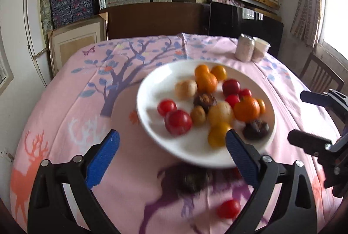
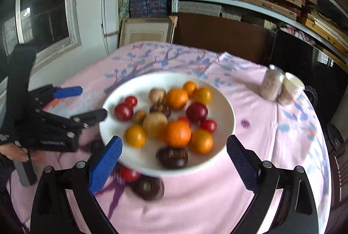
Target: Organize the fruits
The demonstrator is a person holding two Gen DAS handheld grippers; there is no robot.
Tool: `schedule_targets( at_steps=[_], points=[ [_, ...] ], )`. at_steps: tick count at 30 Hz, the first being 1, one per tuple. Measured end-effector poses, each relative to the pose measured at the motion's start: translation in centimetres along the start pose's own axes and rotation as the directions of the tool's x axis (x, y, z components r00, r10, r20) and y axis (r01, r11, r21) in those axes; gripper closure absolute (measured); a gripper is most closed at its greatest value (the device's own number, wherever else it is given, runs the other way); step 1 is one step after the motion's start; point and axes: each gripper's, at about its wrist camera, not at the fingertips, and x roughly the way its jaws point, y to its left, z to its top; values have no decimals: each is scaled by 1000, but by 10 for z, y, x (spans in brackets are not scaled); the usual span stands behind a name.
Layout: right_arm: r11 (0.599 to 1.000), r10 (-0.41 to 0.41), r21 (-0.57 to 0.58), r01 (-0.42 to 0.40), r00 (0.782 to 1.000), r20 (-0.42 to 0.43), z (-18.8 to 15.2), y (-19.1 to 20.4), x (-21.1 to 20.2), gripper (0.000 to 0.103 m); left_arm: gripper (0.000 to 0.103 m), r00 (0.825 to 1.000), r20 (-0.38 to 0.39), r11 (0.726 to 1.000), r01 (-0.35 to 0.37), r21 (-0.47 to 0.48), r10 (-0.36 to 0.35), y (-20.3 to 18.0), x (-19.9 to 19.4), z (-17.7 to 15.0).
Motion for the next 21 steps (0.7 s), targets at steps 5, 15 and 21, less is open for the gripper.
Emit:
schedule_targets(
  at_steps=[5, 15, 21],
  points=[
    [998, -22, -66, 13, 990, -138, -38, 16, 14, 6, 7, 998, -62, 997, 35, 72, -30, -20, -18, -40],
    [990, 121, -51, -131, 979, -164, -43, 18, 59, 57, 7, 979, -205, 986, 40, 162, -6, -48, 17, -66],
    [990, 112, -67, -123, 982, -150, -50, 18, 33, 57, 77, 967, -233, 980, 142, 137, -108, -49, 7, -63]
  ],
)
